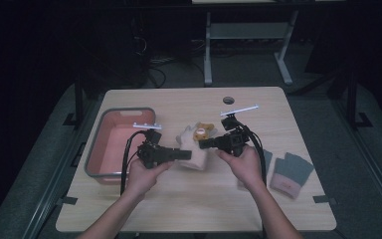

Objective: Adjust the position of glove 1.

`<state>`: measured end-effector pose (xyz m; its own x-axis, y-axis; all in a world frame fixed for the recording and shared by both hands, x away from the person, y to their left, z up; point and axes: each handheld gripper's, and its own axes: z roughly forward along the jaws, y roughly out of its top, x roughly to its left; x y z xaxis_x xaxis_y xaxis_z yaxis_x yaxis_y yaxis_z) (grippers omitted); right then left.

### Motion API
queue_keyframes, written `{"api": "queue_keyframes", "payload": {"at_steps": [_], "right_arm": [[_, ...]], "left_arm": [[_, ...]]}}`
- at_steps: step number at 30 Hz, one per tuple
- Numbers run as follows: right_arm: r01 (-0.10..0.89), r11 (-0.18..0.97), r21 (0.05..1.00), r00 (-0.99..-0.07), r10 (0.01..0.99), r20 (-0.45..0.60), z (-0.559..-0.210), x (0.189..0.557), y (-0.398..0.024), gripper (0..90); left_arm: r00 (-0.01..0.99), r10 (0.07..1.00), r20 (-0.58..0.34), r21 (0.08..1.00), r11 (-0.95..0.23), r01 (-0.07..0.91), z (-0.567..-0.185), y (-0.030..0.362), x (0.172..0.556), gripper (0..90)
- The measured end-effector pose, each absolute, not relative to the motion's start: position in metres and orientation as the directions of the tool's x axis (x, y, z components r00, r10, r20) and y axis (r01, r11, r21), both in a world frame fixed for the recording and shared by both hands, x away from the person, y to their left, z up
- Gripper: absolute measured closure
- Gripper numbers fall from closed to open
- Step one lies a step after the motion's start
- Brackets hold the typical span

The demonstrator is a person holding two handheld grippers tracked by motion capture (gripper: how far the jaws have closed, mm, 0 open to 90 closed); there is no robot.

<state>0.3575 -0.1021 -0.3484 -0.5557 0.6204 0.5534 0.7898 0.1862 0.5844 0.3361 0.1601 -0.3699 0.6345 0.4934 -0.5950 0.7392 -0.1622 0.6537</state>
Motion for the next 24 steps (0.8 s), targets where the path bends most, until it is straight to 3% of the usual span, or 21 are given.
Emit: {"api": "queue_keyframes", "payload": {"at_steps": [24], "right_arm": [[0.764, 0.215, 0.608, -0.594, 0.602, 0.534, -0.324, 0.367, -0.080, 81.8]], "left_arm": [[0.648, 0.504, -0.571, 0.689, -0.133, 0.712, -0.345, 0.183, 0.337, 68.5]]}}
